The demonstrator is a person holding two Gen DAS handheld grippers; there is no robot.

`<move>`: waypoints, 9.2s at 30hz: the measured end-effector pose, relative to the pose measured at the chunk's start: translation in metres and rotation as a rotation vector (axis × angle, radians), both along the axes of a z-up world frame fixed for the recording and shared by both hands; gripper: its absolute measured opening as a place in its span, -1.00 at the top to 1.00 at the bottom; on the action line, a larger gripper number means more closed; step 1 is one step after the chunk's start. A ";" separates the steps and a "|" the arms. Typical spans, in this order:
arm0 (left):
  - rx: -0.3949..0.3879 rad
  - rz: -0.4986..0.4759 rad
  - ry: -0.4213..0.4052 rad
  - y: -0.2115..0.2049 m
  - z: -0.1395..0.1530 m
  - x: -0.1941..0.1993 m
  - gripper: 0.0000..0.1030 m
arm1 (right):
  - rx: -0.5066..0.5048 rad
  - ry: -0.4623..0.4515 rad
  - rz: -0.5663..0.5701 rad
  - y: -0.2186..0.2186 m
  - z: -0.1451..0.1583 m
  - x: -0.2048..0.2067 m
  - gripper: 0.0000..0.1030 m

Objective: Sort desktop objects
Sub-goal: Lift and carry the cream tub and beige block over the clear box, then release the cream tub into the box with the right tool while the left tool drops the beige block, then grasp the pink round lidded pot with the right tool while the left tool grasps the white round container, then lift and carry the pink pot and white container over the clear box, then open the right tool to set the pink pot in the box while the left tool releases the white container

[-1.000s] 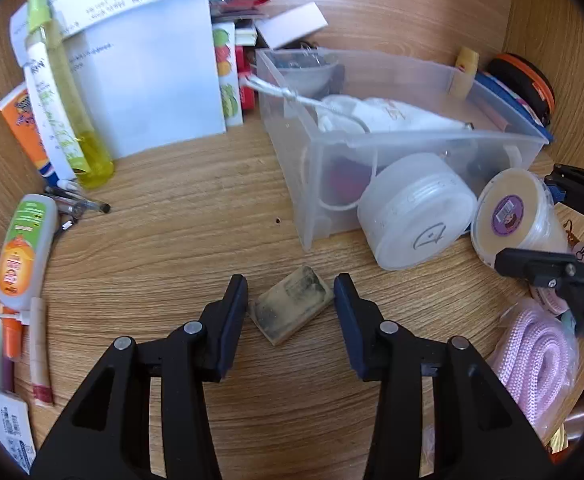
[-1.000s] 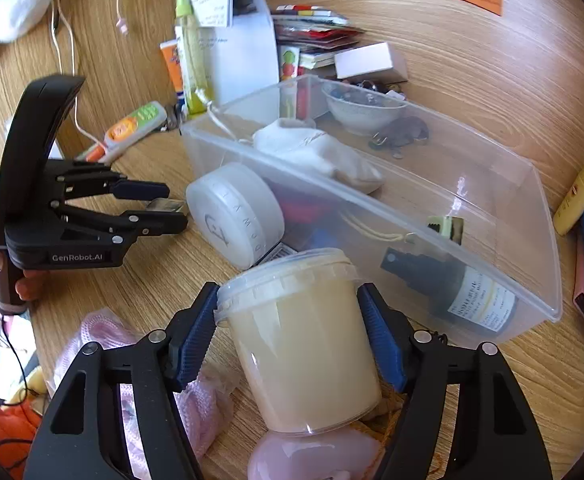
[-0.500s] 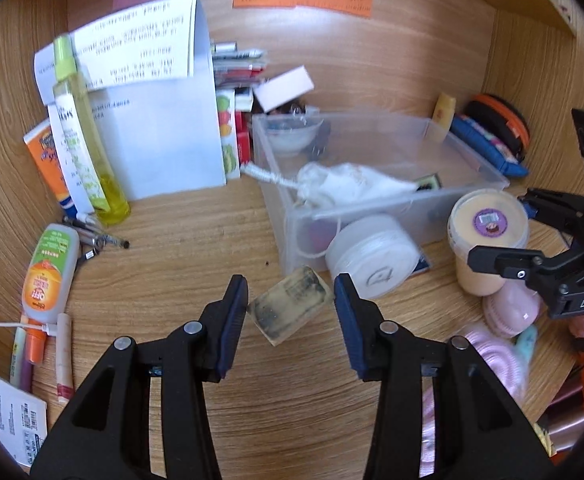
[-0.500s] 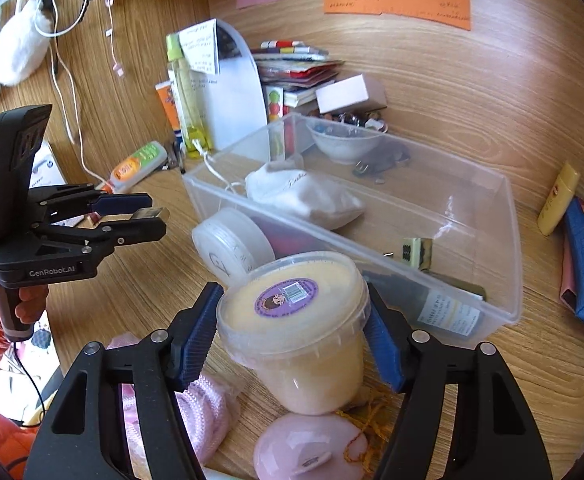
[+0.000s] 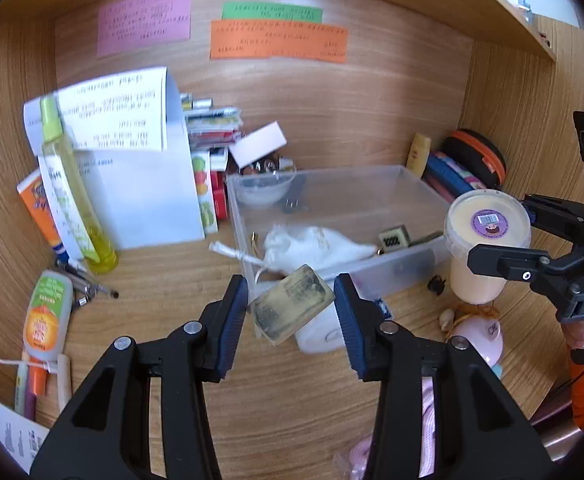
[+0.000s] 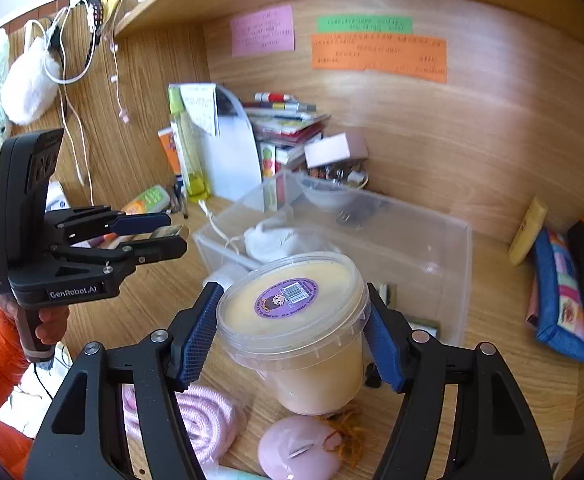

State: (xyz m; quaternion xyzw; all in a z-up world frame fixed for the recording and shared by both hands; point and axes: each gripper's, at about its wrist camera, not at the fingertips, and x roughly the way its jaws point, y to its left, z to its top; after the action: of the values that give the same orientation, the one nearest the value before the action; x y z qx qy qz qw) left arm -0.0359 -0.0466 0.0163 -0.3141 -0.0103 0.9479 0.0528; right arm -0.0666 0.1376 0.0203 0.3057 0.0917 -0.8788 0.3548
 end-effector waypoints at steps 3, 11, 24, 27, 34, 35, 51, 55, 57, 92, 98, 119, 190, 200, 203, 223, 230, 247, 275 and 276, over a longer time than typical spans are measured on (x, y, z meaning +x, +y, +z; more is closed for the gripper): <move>0.006 -0.006 0.013 0.001 0.007 -0.002 0.14 | -0.016 0.011 -0.007 0.003 0.009 -0.004 -0.26; -0.016 -0.006 0.052 0.001 0.021 -0.013 0.14 | -0.085 0.005 -0.027 0.006 0.026 -0.028 -0.26; 0.027 -0.003 0.048 0.001 0.021 -0.064 0.14 | -0.109 -0.070 -0.127 -0.004 0.014 -0.091 -0.26; 0.048 -0.005 0.039 0.004 0.020 -0.079 0.14 | -0.108 -0.097 -0.157 -0.003 0.002 -0.105 -0.26; 0.084 0.014 -0.004 0.010 0.003 -0.113 0.14 | -0.055 -0.111 -0.241 0.004 -0.019 -0.125 -0.26; 0.083 0.022 -0.016 0.009 -0.002 -0.117 0.14 | -0.052 -0.109 -0.253 0.005 -0.020 -0.127 -0.26; -0.021 0.048 -0.070 0.022 -0.032 -0.125 0.14 | 0.080 -0.092 -0.368 0.004 -0.051 -0.141 -0.26; -0.048 0.046 -0.064 0.028 -0.034 -0.124 0.14 | 0.089 -0.108 -0.356 0.002 -0.056 -0.140 -0.26; -0.059 0.045 -0.061 0.029 -0.034 -0.125 0.14 | 0.099 -0.106 -0.347 0.000 -0.058 -0.138 -0.26; -0.072 0.027 0.053 0.036 -0.013 -0.099 -0.81 | 0.082 -0.010 -0.354 0.005 -0.033 -0.117 -0.69; -0.068 0.020 0.096 0.037 0.002 -0.089 -0.81 | 0.059 0.001 -0.354 0.016 -0.014 -0.102 -0.69; -0.080 0.006 0.032 0.023 -0.006 -0.015 -0.87 | 0.106 0.082 -0.306 0.058 -0.027 0.010 -0.92; 0.097 -0.011 -0.252 0.035 -0.077 -0.046 -0.31 | 0.052 -0.115 -0.252 0.071 -0.057 0.059 -0.18; 0.073 -0.013 -0.197 0.031 -0.064 -0.025 -0.31 | 0.008 -0.088 -0.271 0.073 -0.040 0.045 -0.18; 0.082 -0.005 -0.172 0.029 -0.057 -0.020 -0.31 | -0.015 -0.091 -0.275 0.069 -0.037 0.038 -0.18; 0.127 0.038 0.016 -0.002 0.012 -0.034 -0.31 | -0.102 -0.030 -0.257 0.024 0.000 -0.026 -0.18; 0.133 0.055 0.017 -0.006 0.012 -0.060 -0.31 | -0.104 -0.024 -0.259 0.006 0.012 -0.056 -0.18; 0.108 0.023 -0.038 0.008 -0.026 -0.082 -0.31 | 0.024 -0.092 -0.250 -0.020 -0.046 -0.084 -0.18; 0.136 0.011 0.034 0.001 -0.018 -0.070 -0.49 | 0.080 -0.108 -0.202 -0.034 -0.058 -0.080 -0.19; 0.135 0.011 0.033 0.001 -0.018 -0.071 -0.50 | 0.088 -0.099 -0.204 -0.034 -0.058 -0.079 -0.21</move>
State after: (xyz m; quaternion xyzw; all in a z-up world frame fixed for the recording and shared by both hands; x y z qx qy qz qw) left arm -0.1064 -0.0458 -0.0022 -0.2940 -0.0749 0.9504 0.0687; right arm -0.1455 0.1032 -0.0373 0.3715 0.0808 -0.8893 0.2540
